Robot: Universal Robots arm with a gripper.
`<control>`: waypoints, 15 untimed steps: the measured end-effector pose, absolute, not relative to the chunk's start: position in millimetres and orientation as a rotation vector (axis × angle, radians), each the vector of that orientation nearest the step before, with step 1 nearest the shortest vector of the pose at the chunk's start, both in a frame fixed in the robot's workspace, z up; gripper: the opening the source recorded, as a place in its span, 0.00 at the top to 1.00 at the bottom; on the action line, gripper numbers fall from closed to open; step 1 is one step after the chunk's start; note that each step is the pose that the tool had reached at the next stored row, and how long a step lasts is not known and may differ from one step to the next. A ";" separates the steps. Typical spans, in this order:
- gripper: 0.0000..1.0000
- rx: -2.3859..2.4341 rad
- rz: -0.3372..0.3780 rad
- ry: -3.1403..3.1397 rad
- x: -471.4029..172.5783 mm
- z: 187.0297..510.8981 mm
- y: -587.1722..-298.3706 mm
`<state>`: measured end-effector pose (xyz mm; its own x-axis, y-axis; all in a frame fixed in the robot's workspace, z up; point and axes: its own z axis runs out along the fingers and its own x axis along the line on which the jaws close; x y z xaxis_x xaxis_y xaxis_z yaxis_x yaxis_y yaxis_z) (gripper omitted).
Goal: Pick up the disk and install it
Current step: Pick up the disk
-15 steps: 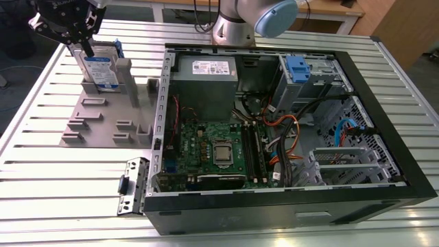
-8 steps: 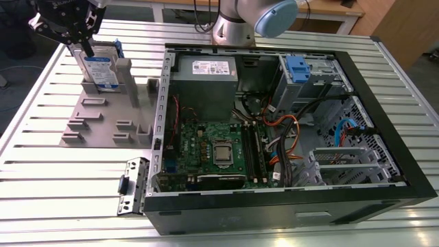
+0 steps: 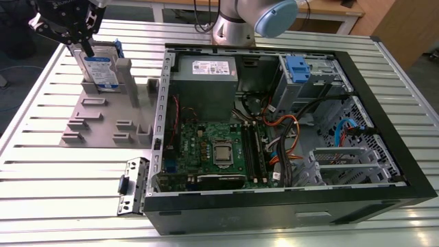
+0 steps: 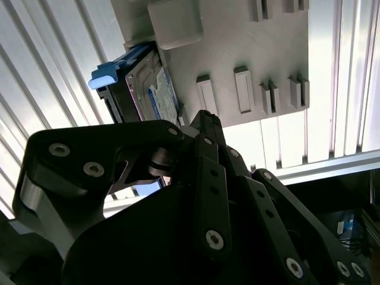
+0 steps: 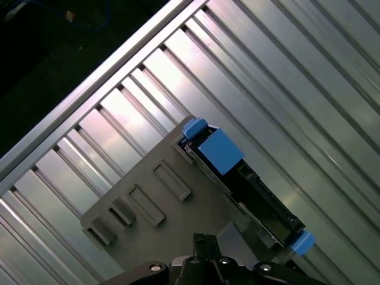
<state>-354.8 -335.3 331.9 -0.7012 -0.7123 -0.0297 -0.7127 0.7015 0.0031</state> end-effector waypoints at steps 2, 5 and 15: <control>0.90 -1.209 0.022 2.871 -354.8 332.0 -335.3; 0.90 -1.216 0.022 2.868 -354.8 332.0 -335.3; 0.90 -1.255 0.023 2.852 -354.8 331.9 -335.3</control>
<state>-354.8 -335.3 331.9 -0.6751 -0.7372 -0.0297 -0.7375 0.6753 0.0031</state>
